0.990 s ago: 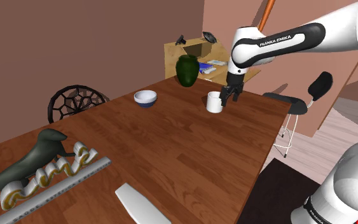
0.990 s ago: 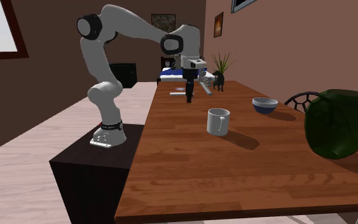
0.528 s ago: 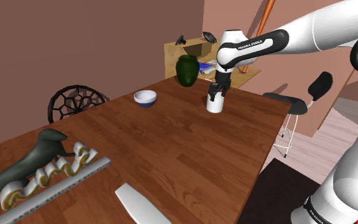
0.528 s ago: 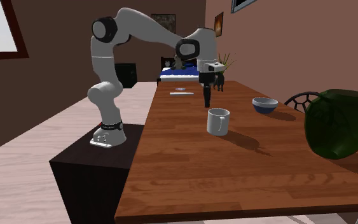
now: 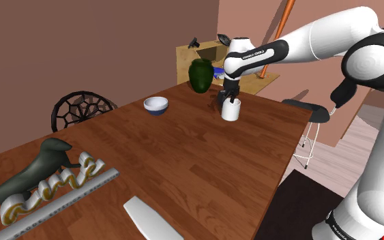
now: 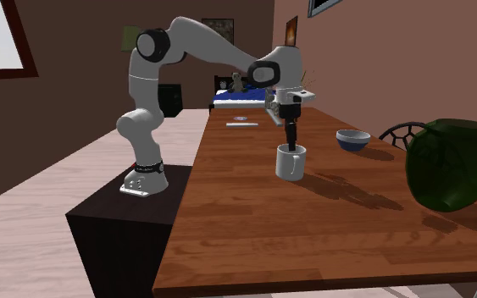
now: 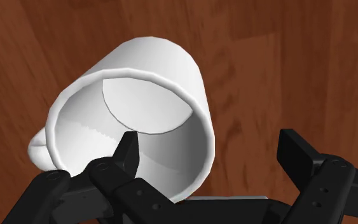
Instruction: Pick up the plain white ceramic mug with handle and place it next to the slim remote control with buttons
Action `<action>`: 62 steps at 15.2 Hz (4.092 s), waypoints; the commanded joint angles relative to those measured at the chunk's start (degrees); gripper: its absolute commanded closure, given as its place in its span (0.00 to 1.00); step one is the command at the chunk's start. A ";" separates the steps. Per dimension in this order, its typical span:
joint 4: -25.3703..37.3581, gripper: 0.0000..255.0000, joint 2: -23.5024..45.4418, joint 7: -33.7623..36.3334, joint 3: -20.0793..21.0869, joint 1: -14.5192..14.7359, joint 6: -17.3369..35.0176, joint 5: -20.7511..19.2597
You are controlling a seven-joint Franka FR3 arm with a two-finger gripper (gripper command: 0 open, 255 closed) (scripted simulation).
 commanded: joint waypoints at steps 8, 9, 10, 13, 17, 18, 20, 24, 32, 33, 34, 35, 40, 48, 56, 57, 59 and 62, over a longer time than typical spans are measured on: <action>-1.49 0.00 1.55 -0.24 0.03 -0.11 3.06 0.27; -1.49 0.00 1.55 -0.24 0.03 -0.11 3.06 0.27; -1.49 0.00 1.55 -0.24 0.03 -0.11 3.06 0.27; -1.48 1.00 1.55 -0.24 0.03 -0.11 3.05 0.27; -1.48 1.00 1.55 -0.24 0.03 -0.11 3.05 0.27; -1.48 1.00 1.55 -0.24 0.03 -0.11 3.05 0.27; -1.48 1.00 1.55 -0.24 0.03 -0.11 3.05 0.27; -0.16 1.00 0.79 -0.15 -0.01 -0.09 0.97 0.13; 4.07 1.00 -0.71 0.02 -0.08 -0.06 -4.74 -0.14; 4.66 1.00 -0.84 0.03 -0.09 -0.05 -5.47 -0.16; 5.27 1.00 -0.97 0.05 -0.09 -0.05 -6.20 -0.19; 5.89 1.00 -1.08 0.06 -0.10 -0.06 -6.93 -0.21; 9.24 1.00 -1.46 0.11 -0.13 -0.07 -10.66 -0.28; 15.52 1.00 -1.38 0.13 -0.17 -0.15 -16.85 -0.29; 15.84 1.00 -4.51 2.23 0.54 1.16 -20.27 -1.03; 13.54 1.00 -6.29 3.34 0.96 1.83 -19.74 -1.40; 9.32 1.00 -9.65 5.59 1.89 3.09 -18.89 -2.06; 3.77 1.00 -14.27 9.06 3.53 4.80 -18.00 -2.81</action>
